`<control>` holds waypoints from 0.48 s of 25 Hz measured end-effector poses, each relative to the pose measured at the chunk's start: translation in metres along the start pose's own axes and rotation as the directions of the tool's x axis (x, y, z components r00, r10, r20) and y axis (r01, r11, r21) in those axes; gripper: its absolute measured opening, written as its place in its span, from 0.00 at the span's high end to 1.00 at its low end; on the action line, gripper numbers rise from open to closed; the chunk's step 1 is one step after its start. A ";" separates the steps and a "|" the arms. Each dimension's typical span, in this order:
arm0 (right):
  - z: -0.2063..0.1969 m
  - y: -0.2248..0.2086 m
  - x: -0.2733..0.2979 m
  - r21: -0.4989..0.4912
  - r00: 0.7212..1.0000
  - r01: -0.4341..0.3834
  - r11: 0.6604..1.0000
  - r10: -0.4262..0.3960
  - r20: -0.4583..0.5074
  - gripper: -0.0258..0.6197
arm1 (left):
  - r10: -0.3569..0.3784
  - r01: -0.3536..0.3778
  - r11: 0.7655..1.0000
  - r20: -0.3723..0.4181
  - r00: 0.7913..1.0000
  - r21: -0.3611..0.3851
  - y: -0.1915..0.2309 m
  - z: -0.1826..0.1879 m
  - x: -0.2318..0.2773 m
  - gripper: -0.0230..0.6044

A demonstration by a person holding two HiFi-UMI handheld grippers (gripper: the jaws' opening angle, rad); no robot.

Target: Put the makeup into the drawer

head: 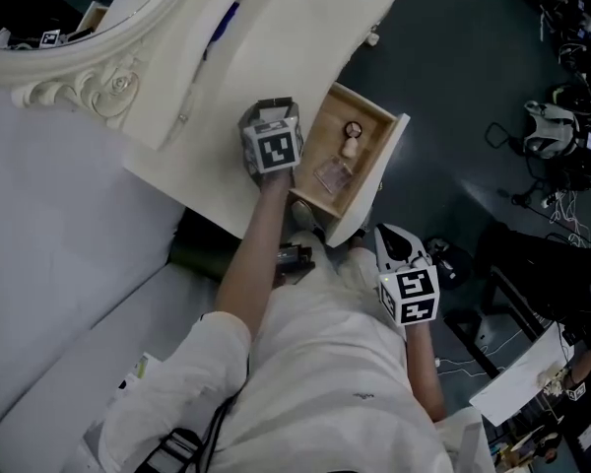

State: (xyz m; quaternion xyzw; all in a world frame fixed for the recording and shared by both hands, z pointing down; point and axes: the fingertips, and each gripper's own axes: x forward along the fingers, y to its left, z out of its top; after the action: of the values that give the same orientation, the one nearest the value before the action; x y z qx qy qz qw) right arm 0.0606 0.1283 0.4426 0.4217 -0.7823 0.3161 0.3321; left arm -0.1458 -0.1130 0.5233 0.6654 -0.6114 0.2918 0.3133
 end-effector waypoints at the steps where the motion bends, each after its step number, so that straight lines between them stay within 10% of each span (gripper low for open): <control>1: 0.002 0.000 0.001 -0.010 1.000 -0.009 1.000 0.009 -0.002 0.94 | -0.002 0.002 1.000 0.005 1.000 0.004 -0.003 0.000 -0.008 0.45; 12: 0.032 -0.001 0.010 -0.160 0.988 -0.150 0.976 0.152 0.002 0.94 | -0.026 0.026 1.000 0.052 0.998 -0.016 -0.043 -0.021 -0.089 0.45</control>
State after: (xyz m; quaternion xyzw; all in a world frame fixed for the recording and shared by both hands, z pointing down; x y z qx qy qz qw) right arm 0.0490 0.0990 0.4323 0.3355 -0.8370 0.2739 0.3344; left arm -0.1100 -0.0379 0.4656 0.6781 -0.6131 0.2652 0.3066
